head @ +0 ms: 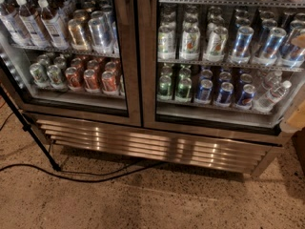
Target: Open right fridge door
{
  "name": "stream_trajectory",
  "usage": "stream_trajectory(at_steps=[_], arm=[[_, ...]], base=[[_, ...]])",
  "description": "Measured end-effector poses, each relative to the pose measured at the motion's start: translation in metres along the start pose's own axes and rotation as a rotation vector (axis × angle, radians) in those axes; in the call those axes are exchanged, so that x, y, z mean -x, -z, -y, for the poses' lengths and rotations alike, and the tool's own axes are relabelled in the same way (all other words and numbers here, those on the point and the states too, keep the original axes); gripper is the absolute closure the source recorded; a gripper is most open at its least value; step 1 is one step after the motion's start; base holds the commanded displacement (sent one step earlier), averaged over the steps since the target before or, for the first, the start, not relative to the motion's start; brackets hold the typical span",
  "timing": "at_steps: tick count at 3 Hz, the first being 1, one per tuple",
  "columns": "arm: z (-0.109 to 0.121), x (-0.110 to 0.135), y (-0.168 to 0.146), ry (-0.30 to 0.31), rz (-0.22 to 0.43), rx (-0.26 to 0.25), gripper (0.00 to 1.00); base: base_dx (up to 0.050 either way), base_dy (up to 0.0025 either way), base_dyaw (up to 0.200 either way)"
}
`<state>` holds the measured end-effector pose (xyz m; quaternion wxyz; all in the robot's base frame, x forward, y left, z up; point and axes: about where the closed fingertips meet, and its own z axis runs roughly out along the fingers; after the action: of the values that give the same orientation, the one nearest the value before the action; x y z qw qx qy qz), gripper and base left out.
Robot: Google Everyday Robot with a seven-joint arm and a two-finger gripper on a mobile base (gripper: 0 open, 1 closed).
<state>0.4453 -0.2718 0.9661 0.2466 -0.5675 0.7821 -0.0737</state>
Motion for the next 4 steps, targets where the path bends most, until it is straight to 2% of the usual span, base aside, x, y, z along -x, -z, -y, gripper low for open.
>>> stream_trajectory(at_steps=[1,2,3,4], arm=[[-0.001,-0.048,-0.012,-0.200,0.138,-0.062,0.00],[-0.010,-0.061,-0.025,-0.396,0.296,-0.041,0.00],[-0.012,-0.046,-0.028,-0.535,0.462,0.000,0.00],[-0.009,-0.032,-0.031,-0.608,0.516,0.078,0.00]], base=[[0.000,0.00000,0.000],[0.000,0.00000,0.000],[0.000,0.00000,0.000],[0.000,0.00000,0.000]])
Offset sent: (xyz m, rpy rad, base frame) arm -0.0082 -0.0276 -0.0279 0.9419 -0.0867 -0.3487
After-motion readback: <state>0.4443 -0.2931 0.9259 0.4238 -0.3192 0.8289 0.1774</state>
